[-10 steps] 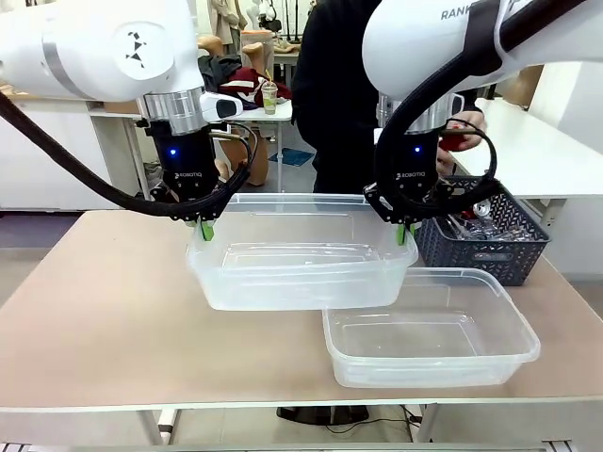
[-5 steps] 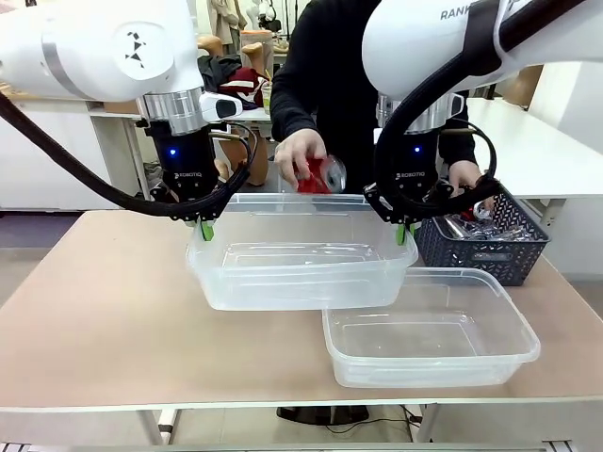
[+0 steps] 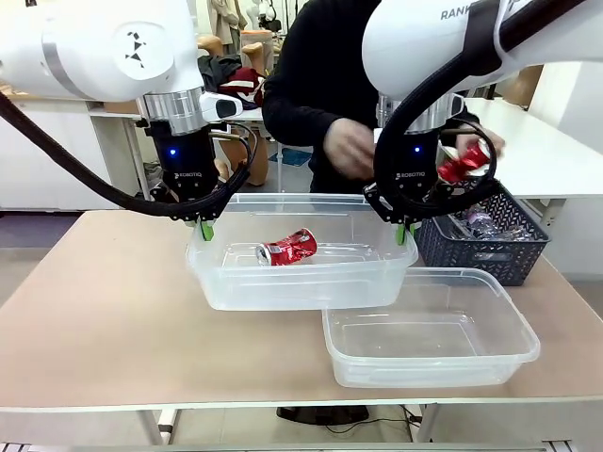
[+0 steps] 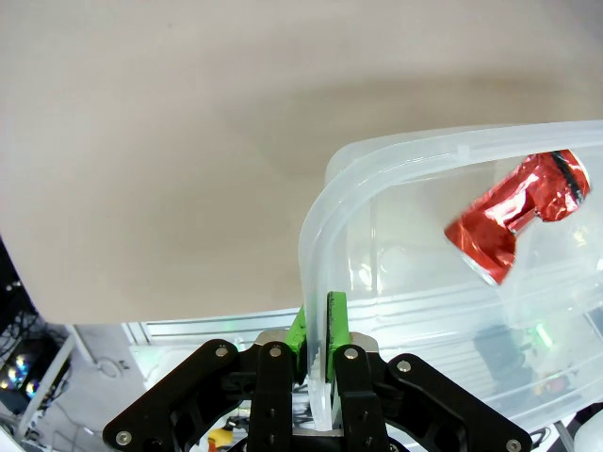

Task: Sort the waste into each basket.
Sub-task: Offer the picked Organizing box to the human.

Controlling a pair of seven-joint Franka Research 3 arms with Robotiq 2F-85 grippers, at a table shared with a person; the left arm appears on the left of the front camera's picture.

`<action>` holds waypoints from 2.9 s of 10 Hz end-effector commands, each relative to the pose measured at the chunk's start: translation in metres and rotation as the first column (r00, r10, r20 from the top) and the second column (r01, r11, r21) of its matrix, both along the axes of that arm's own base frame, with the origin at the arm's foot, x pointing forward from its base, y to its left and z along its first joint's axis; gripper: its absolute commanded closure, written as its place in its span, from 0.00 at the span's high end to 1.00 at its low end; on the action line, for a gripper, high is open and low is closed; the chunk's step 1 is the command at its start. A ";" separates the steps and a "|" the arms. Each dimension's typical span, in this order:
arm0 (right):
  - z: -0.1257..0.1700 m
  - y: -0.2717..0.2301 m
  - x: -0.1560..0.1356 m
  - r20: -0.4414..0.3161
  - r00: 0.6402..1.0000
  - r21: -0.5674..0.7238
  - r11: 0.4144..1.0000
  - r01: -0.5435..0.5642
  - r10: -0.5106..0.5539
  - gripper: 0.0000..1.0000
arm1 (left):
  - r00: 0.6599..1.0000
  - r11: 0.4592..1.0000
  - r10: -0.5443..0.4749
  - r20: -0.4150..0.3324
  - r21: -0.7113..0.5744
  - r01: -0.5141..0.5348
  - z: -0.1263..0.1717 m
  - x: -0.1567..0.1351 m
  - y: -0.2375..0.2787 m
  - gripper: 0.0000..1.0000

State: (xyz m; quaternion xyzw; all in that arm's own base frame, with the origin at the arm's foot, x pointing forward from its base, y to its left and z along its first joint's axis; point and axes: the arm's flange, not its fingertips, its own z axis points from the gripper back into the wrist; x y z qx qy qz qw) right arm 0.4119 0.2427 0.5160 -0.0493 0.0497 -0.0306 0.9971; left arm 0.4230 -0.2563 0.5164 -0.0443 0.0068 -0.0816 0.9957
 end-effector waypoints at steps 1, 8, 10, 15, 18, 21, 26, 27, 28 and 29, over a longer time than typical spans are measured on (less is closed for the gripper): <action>0.002 0.000 0.000 0.003 1.000 -0.009 1.000 0.027 -0.027 0.09 | 1.000 1.000 -0.004 0.001 0.000 0.004 0.004 -0.003 0.001 0.07; 0.002 0.000 0.000 0.003 1.000 -0.009 1.000 0.027 -0.027 0.09 | 1.000 1.000 -0.004 0.001 0.000 0.004 0.004 -0.003 0.001 0.07; 0.002 0.000 0.000 0.003 1.000 -0.009 1.000 0.027 -0.027 0.09 | 1.000 1.000 -0.004 0.001 0.000 0.004 0.004 -0.003 0.001 0.07; 0.002 0.000 0.000 0.003 1.000 -0.009 1.000 0.027 -0.027 0.09 | 1.000 1.000 -0.004 0.001 0.000 0.004 0.004 -0.003 0.001 0.07; 0.002 0.000 0.000 0.003 1.000 -0.009 1.000 0.027 -0.027 0.09 | 1.000 1.000 -0.004 0.001 0.000 0.004 0.004 -0.003 0.001 0.07; 0.002 0.000 0.000 0.003 1.000 -0.009 1.000 0.027 -0.027 0.09 | 1.000 1.000 -0.004 0.001 0.000 0.004 0.004 -0.003 0.001 0.07; 0.002 0.000 0.000 0.003 1.000 -0.009 1.000 0.027 -0.027 0.09 | 1.000 1.000 -0.004 0.001 0.000 0.004 0.004 -0.003 0.001 0.07; 0.002 0.000 0.000 0.003 1.000 -0.009 1.000 0.027 -0.027 0.09 | 1.000 1.000 -0.004 0.001 0.000 0.004 0.004 -0.003 0.001 0.07; 0.002 0.000 0.000 0.003 1.000 -0.009 1.000 0.027 -0.027 0.09 | 1.000 1.000 -0.004 0.001 0.000 0.004 0.004 -0.003 0.001 0.07; 0.002 0.000 0.000 0.003 1.000 -0.009 1.000 0.027 -0.027 0.09 | 1.000 1.000 -0.004 0.001 0.000 0.004 0.004 -0.003 0.001 0.07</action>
